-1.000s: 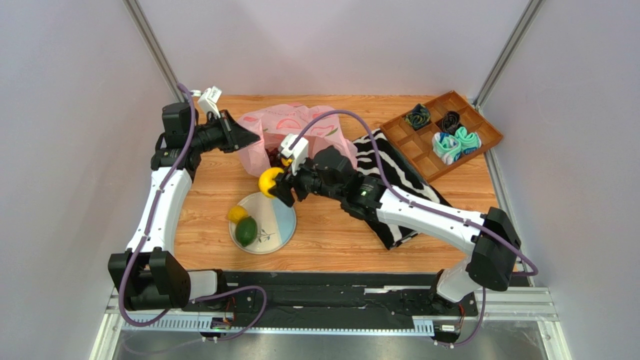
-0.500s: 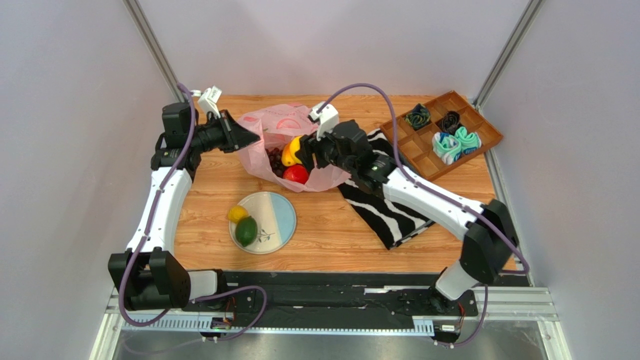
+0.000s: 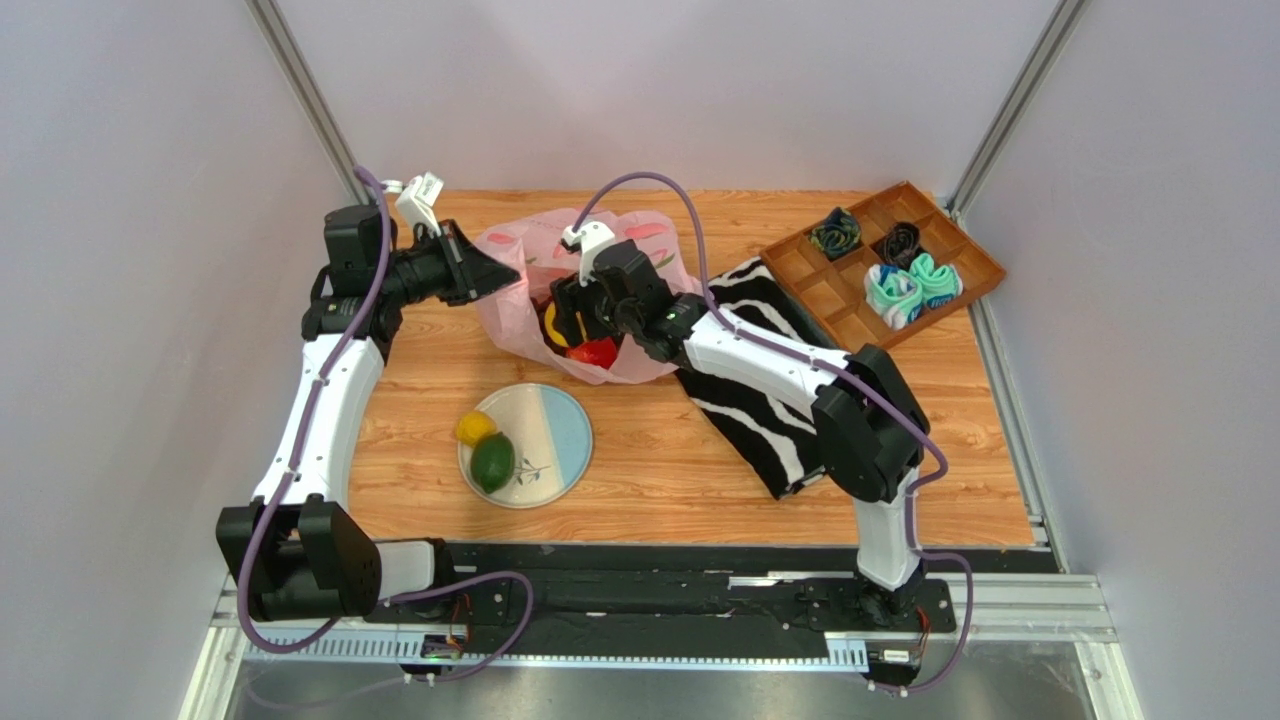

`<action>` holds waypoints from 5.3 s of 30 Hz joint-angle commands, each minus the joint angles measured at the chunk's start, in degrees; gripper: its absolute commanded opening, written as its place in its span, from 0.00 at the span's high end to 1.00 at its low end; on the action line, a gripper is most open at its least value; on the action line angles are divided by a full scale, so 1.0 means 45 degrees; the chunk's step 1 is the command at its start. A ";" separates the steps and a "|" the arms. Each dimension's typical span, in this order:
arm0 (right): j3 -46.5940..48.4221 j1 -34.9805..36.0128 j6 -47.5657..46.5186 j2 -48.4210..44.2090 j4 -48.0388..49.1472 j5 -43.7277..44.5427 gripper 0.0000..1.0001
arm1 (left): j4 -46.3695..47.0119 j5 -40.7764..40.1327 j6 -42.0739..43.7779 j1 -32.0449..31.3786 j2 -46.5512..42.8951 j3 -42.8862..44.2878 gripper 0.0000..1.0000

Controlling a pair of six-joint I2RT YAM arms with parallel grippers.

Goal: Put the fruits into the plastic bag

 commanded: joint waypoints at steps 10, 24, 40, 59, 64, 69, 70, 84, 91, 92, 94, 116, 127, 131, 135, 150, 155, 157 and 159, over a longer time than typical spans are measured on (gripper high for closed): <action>0.1875 0.0625 0.0516 0.1330 -0.0811 -0.0461 0.51 | 0.0210 0.0048 0.0095 -0.0023 0.0054 0.0248 1.00; 0.1681 0.0605 0.0340 0.1077 -0.0734 -0.0266 0.13 | 0.0229 0.0087 0.0056 -0.0042 0.0035 0.0248 1.00; 0.0257 0.0372 0.0320 -0.0661 -0.0324 0.1608 0.10 | 0.0210 0.0087 0.0095 -0.0023 0.0015 0.0267 1.00; -0.2753 0.3728 -0.0111 -0.4276 0.1569 0.0556 0.24 | 0.0210 0.0068 0.0075 -0.0023 -0.0005 0.0267 1.00; -0.1799 0.4861 0.0866 -0.2580 0.1026 0.0203 0.21 | 0.0249 0.0146 0.0036 -0.0023 -0.0160 0.0267 1.00; -0.0625 0.5214 0.1999 -0.0938 0.0555 0.0399 0.18 | 0.0171 -0.0205 0.0172 -0.0042 -0.0336 0.0267 1.00; -0.0431 0.5253 0.2329 -0.0490 0.0477 0.0515 0.17 | 0.0132 -0.0206 0.0192 -0.0023 -0.0337 0.0287 1.00; 0.1155 0.5332 0.4480 0.1701 -0.1184 0.1901 0.16 | 0.0053 -0.0284 0.0251 -0.0042 -0.0161 0.0287 1.00; 0.1406 0.5410 0.4656 0.2092 -0.1417 0.2820 0.16 | 0.0073 -0.0245 0.0232 -0.0081 -0.0161 0.0287 1.00; 0.1446 0.5410 0.4657 0.2150 -0.1457 0.2898 0.16 | 0.0073 -0.0264 0.0231 -0.0062 -0.0161 0.0287 1.00; 0.1524 0.5410 0.4773 0.2345 -0.1593 0.3055 0.16 | 0.0073 -0.0245 0.0231 -0.0062 -0.0161 0.0287 1.00; 0.1428 0.5351 0.4579 0.2933 -0.1243 0.3171 0.53 | 0.0073 -0.0225 0.0231 -0.0101 -0.0161 0.0287 1.00; -0.2083 0.5332 0.4346 0.0066 0.1330 0.3504 0.67 | 0.0053 -0.0225 0.0232 -0.0082 -0.0141 0.0287 1.00; -0.5814 0.5312 0.3586 -0.3482 0.5138 0.3094 0.67 | 0.0053 -0.0206 0.0251 -0.0101 -0.0122 0.0306 1.00; -0.6815 0.5040 0.2491 -0.5269 0.5654 0.3972 0.69 | 0.0034 -0.0264 0.0290 -0.0101 -0.0122 0.0306 1.00; -0.1312 0.1524 0.1669 -0.2227 0.0186 0.5378 0.95 | -0.0123 -0.0381 0.0426 -0.0101 -0.0083 0.0365 1.00; -0.0546 0.1426 0.1220 -0.1327 -0.0363 0.6198 0.94 | -0.0278 -0.0479 0.0543 -0.0101 -0.0063 0.0423 1.00; -0.0546 0.1406 0.1180 -0.1171 -0.0422 0.6258 0.94 | -0.0298 -0.0499 0.0544 -0.0082 -0.0063 0.0443 1.00; -0.0449 0.1270 0.1258 -0.0878 -0.0616 0.6220 0.93 | -0.0279 -0.0460 0.0505 -0.0101 -0.0083 0.0424 1.00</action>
